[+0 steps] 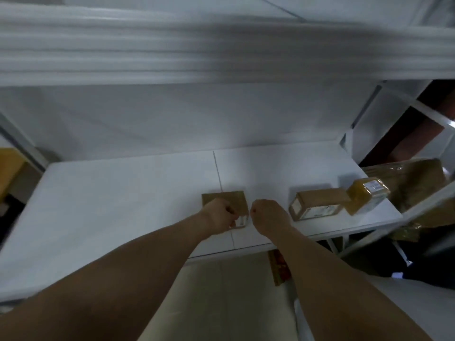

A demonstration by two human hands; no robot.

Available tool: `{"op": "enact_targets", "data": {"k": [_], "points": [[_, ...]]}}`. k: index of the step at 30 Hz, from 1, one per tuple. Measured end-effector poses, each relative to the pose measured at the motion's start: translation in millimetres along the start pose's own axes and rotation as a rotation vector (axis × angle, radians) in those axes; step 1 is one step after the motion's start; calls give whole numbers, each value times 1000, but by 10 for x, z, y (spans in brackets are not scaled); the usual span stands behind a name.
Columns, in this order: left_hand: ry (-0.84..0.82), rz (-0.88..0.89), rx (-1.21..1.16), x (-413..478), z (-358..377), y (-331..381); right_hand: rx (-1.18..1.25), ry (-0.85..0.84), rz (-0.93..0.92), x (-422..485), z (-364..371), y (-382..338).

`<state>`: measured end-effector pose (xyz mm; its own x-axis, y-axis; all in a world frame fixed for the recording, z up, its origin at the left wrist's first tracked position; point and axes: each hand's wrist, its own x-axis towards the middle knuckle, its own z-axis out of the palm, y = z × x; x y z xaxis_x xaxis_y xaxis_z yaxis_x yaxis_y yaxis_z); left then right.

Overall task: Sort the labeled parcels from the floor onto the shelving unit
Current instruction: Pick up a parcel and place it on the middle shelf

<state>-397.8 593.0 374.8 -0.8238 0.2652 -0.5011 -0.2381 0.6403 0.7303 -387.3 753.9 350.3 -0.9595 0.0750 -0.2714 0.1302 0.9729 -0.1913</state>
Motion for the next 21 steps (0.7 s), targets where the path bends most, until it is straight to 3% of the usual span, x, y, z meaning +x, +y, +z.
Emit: {"op": "enact_targets", "data": {"k": [7, 17, 21], "points": [[112, -141, -67, -1112, -762, -1299, 171, -177, -170, -750, 331, -1436], [356, -361, -189, -2945, -1710, -3596, 54, -422, -414, -1922, 1473, -3996], [398, -469, -279, -3486, -1824, -4472, 38, -607, -488, -2387, 2138, -4754]]}}
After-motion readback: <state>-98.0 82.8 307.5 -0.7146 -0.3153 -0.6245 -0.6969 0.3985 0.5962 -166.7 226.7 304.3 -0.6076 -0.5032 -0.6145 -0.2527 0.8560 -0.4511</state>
